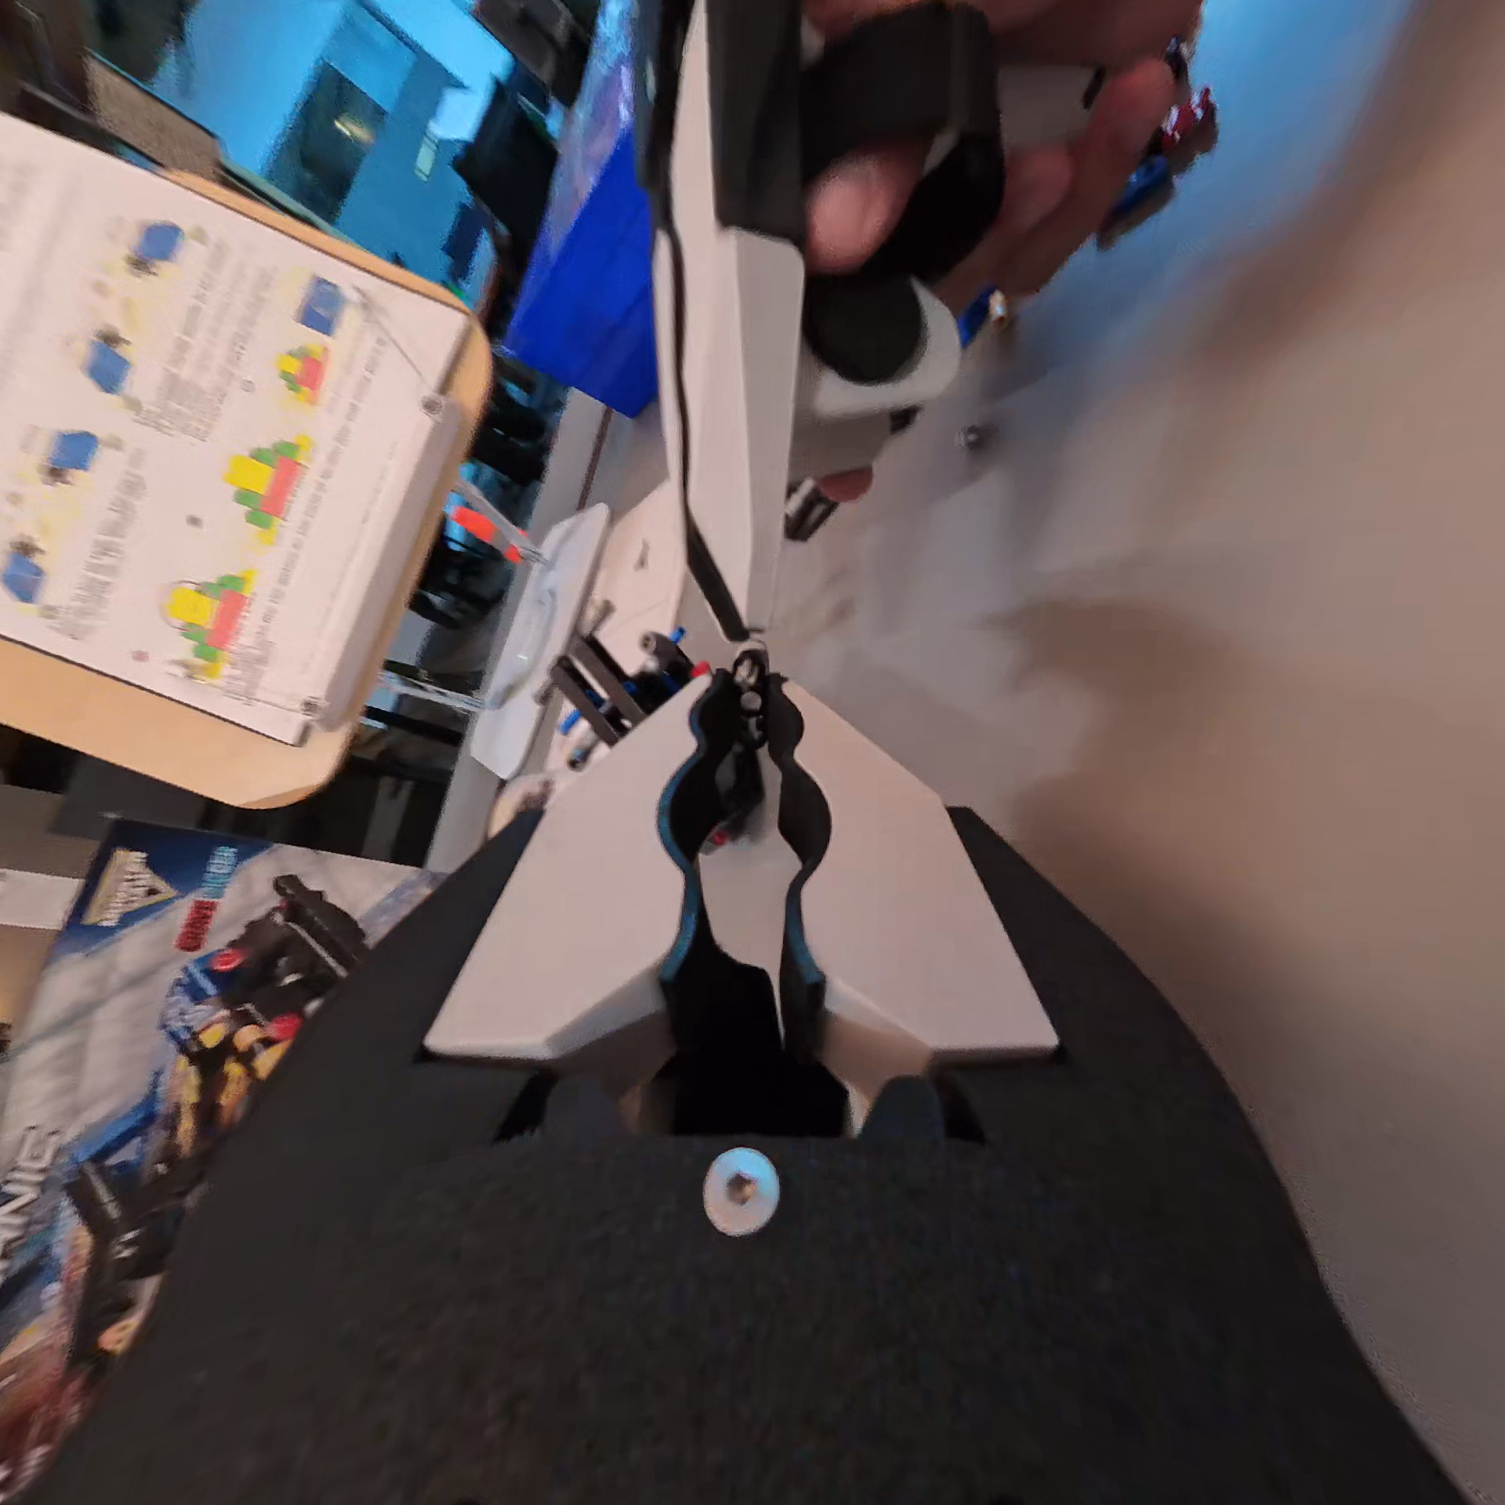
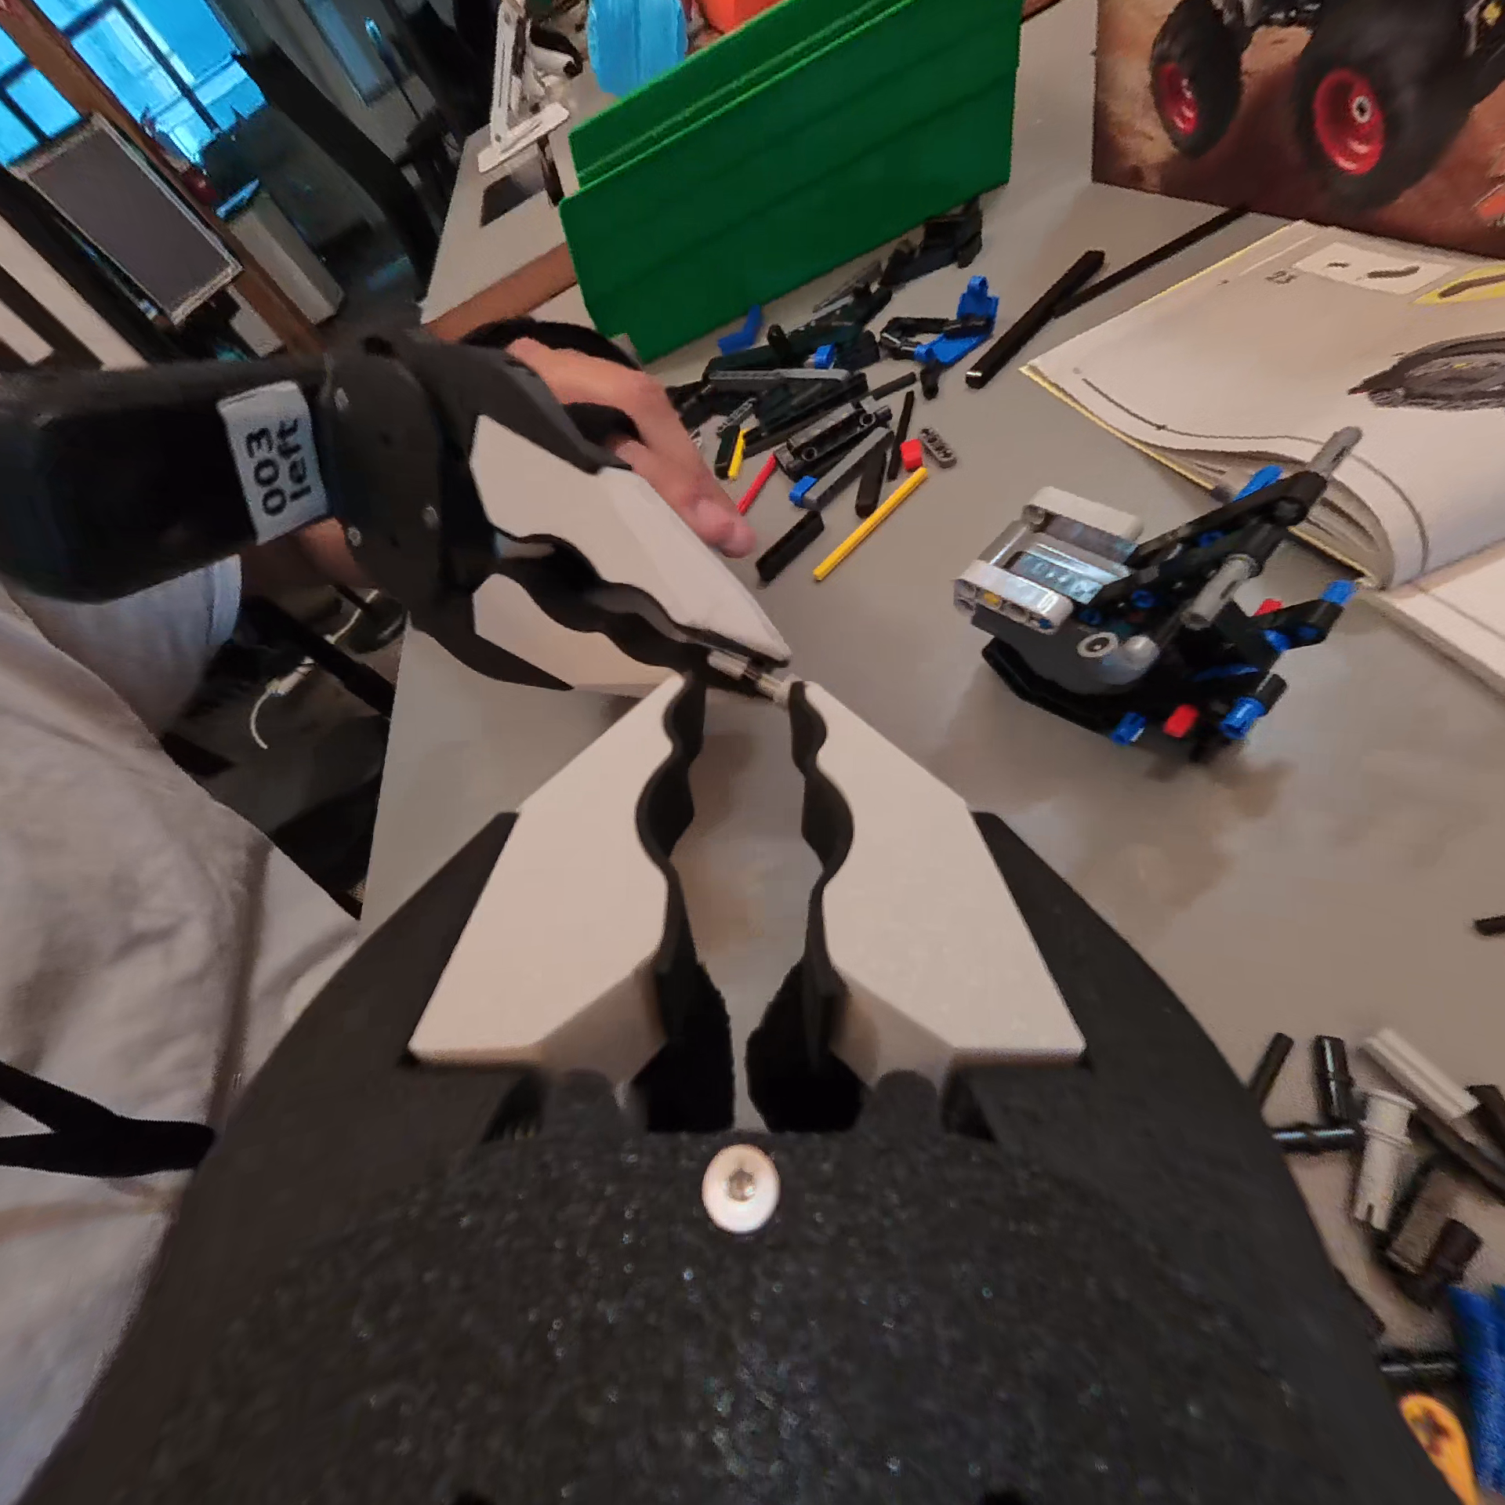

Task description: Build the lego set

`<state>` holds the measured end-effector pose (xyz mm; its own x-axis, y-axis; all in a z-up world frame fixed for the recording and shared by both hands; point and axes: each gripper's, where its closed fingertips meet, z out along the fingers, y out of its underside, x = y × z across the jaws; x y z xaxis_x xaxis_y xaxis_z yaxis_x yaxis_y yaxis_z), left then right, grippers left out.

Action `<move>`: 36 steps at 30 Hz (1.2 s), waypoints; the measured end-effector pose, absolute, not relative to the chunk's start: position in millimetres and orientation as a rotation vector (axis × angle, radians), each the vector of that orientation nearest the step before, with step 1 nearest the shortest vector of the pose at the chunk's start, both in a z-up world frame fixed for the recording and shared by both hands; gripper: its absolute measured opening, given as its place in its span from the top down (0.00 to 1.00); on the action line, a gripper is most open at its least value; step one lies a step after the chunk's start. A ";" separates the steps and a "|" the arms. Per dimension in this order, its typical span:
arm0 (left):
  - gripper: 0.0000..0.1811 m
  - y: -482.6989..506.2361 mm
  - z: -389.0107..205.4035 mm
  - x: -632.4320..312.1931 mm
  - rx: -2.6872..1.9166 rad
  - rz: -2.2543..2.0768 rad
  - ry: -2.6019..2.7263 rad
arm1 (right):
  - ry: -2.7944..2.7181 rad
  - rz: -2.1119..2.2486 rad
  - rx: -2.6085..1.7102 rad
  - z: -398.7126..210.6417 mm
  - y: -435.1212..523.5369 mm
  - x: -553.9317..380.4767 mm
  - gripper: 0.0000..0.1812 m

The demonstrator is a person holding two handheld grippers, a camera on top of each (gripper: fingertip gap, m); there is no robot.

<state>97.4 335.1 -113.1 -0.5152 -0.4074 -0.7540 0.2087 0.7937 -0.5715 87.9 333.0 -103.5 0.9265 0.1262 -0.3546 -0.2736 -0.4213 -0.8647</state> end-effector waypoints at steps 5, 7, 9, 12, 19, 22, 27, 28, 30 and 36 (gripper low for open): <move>0.97 333.6 -104.4 97.6 -0.126 -0.704 1.906 | 0.105 0.419 -1.966 -106.8 334.2 87.8 0.91; 0.97 334.6 -106.3 98.6 -0.115 -0.654 1.898 | 0.103 0.360 -1.981 -110.7 336.4 89.5 0.91; 0.97 335.0 -105.7 98.5 -0.096 -0.626 1.881 | 0.090 0.337 -1.977 -109.3 336.4 90.0 0.92; 0.97 335.5 -104.8 98.0 -0.080 -0.613 1.874 | 0.087 0.396 -1.958 -107.6 336.4 87.7 0.90; 0.97 336.7 -95.4 95.6 0.072 -0.437 1.714 | 0.096 0.625 -1.818 -90.3 333.6 85.2 0.87; 0.97 337.4 -93.7 97.0 0.077 -0.387 1.669 | 0.099 0.585 -1.796 -85.6 333.5 90.2 0.88; 0.97 336.2 -90.2 97.4 0.031 -0.421 1.679 | 0.016 0.372 -1.858 -91.8 337.1 87.3 0.89; 0.97 336.0 -89.9 97.2 0.030 -0.426 1.679 | 0.026 0.389 -1.860 -92.0 336.9 87.8 0.90; 0.97 336.9 -93.4 99.6 0.003 -0.443 1.708 | 0.054 0.415 -1.868 -96.2 337.3 91.6 0.93; 0.97 342.5 -95.4 105.7 -0.022 -0.421 1.703 | 0.073 0.378 -1.866 -98.5 342.7 96.6 0.93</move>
